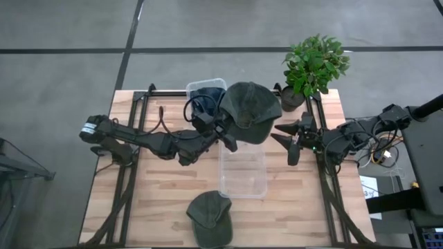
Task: Pick & Place hat
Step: Put the top black cap into the bottom transparent bin
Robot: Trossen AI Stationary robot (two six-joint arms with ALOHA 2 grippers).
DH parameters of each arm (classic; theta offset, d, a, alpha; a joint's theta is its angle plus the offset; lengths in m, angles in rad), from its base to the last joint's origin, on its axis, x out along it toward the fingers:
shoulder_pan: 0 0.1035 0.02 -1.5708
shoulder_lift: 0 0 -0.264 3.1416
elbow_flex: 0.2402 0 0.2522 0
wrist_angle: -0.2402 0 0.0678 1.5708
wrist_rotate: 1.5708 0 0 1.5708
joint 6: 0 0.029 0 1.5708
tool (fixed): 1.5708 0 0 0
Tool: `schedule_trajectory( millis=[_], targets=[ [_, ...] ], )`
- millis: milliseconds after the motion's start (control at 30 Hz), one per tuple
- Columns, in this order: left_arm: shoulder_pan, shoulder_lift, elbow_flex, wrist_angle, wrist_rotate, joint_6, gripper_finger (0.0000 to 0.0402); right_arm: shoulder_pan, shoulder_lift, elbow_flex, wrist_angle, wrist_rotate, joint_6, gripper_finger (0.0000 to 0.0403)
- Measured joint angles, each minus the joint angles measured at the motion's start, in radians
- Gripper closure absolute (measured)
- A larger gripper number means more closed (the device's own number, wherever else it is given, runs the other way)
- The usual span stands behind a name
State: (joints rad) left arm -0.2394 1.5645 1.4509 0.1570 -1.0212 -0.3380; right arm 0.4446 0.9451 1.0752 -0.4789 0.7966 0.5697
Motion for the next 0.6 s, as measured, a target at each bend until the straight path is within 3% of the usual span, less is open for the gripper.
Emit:
schedule_trajectory(
  millis=[600],
  targets=[
    [-0.017, 0.009, -0.001, 0.007, 0.036, -0.04, 0.04, -0.058, 0.038, 0.0, 0.045, -0.014, -0.044, 0.0225]
  ],
)
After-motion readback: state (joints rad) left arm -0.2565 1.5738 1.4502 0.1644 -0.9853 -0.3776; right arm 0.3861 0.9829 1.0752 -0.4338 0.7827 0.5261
